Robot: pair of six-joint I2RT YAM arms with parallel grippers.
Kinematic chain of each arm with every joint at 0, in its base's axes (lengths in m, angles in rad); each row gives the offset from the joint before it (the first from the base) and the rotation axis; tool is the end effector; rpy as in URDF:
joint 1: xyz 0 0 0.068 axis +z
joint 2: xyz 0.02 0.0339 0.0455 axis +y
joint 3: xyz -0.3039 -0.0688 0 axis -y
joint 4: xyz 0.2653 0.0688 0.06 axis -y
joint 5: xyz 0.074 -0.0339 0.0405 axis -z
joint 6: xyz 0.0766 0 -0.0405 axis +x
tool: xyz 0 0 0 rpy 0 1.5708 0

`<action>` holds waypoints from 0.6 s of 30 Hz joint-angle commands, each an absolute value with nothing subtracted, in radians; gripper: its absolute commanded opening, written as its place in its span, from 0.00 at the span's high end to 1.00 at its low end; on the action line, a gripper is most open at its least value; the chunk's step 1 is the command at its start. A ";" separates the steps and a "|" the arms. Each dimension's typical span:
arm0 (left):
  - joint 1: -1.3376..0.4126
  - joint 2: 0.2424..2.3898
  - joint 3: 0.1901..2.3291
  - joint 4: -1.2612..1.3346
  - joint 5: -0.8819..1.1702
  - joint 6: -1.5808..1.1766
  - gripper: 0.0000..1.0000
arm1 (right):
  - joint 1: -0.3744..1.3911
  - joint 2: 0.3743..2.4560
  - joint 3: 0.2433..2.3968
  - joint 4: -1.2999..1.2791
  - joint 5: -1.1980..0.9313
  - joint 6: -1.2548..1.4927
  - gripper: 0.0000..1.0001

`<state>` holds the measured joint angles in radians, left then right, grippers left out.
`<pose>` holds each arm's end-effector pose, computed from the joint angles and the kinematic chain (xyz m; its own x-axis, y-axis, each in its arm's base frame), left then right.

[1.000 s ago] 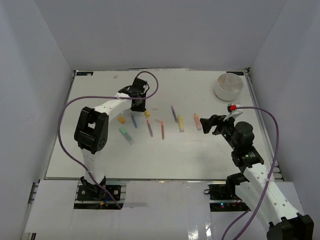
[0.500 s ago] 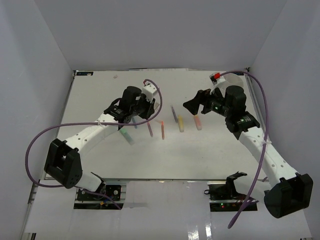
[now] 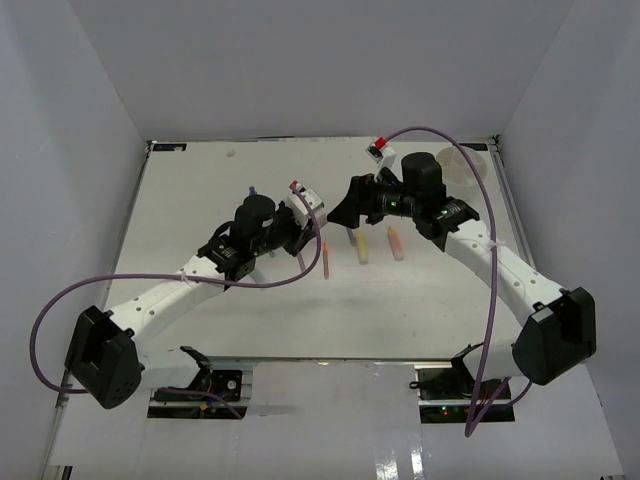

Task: Sort the stationery into containers
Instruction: Pick up the stationery from the center of the board.

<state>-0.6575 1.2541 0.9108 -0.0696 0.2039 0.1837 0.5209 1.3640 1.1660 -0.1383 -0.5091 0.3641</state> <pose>0.2532 -0.2151 0.3097 -0.1761 0.3620 -0.9154 0.7908 0.6058 0.0874 0.2959 0.2128 0.3711 -0.5643 0.0347 -0.8248 -0.6770 0.5522 0.4865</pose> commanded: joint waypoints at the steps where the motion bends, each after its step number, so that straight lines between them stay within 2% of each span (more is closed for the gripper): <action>1: -0.672 1.195 0.890 -0.009 0.213 0.227 0.83 | 0.546 1.387 1.233 -0.153 -0.526 0.374 0.14; 8: -0.686 1.158 0.862 0.023 0.212 0.248 0.82 | 0.575 1.446 1.256 -0.155 -0.519 0.374 0.21; 13: -0.690 1.158 0.856 0.023 0.210 0.258 0.82 | 0.589 1.465 1.269 -0.144 -0.520 0.370 0.29; 16: -0.690 1.161 0.856 0.026 0.209 0.256 0.82 | 0.597 1.471 1.273 -0.133 -0.534 0.368 0.38; 18: -0.690 1.167 0.859 0.026 0.207 0.253 0.81 | 0.600 1.477 1.273 -0.130 -0.535 0.370 0.47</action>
